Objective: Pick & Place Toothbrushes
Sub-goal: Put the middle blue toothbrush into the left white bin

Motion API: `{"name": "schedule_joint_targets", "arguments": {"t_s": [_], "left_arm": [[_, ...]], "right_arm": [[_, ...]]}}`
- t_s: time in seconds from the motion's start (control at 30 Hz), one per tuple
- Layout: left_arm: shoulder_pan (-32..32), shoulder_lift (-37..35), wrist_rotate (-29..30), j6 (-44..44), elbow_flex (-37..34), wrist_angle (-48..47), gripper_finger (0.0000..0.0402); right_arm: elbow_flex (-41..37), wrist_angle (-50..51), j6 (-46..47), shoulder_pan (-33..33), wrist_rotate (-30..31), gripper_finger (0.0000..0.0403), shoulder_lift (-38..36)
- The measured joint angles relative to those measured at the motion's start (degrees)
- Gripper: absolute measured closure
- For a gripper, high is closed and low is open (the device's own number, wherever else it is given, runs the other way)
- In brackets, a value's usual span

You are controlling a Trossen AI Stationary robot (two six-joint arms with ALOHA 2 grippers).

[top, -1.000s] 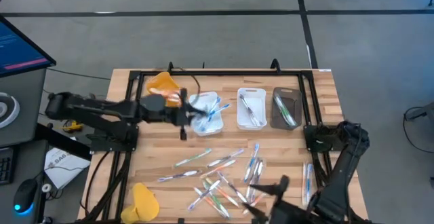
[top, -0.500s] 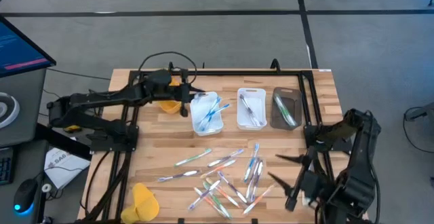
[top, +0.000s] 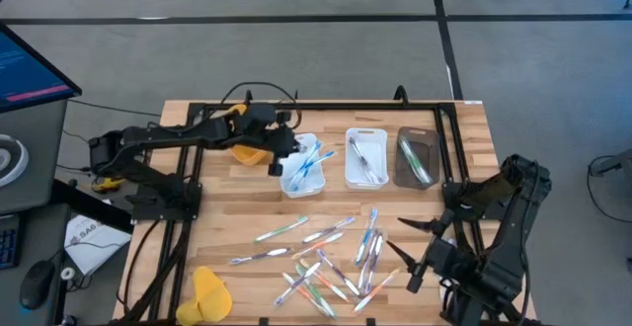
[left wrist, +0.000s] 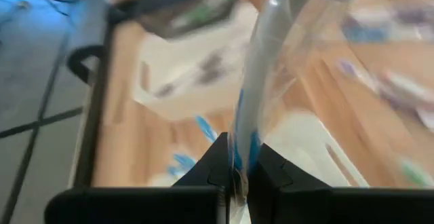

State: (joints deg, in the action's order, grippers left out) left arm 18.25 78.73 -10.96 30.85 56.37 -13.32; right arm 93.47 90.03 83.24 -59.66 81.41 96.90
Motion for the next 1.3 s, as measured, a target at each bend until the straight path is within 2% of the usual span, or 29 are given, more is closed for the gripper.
{"name": "schedule_joint_targets", "arguments": {"t_s": [0.07,0.23,0.33,0.5,0.87,1.1,1.3], "left_arm": [[-0.3,-0.5,0.0,0.7,-0.2,-3.2,0.0390],[-0.3,-0.6,-3.5,-18.2,0.0,-2.4,0.0390],[-0.7,-0.3,-6.0,-23.8,0.0,-1.8,0.0389],[-0.4,1.4,-6.4,-26.4,0.0,-1.6,0.0388],[1.1,10.2,-7.4,-41.1,-0.1,-1.4,0.0387],[2.4,10.5,-7.4,-47.5,-0.1,-1.2,0.0387],[2.6,11.0,-7.2,-49.1,-0.1,-1.5,0.0386]], "right_arm": [[0.0,0.0,0.8,0.0,-0.3,0.0148,0.0],[0.0,0.0,1.5,0.0,-0.6,0.0148,0.1],[0.0,0.0,1.4,0.0,-0.6,0.0148,0.1],[0.0,0.0,1.4,0.0,-0.6,0.0148,0.2],[0.0,0.0,1.3,0.0,-0.8,0.0148,0.2],[0.0,0.0,-0.8,0.1,-2.7,0.0148,0.2],[0.0,0.0,-2.5,0.5,-3.6,0.0148,0.2]]}}
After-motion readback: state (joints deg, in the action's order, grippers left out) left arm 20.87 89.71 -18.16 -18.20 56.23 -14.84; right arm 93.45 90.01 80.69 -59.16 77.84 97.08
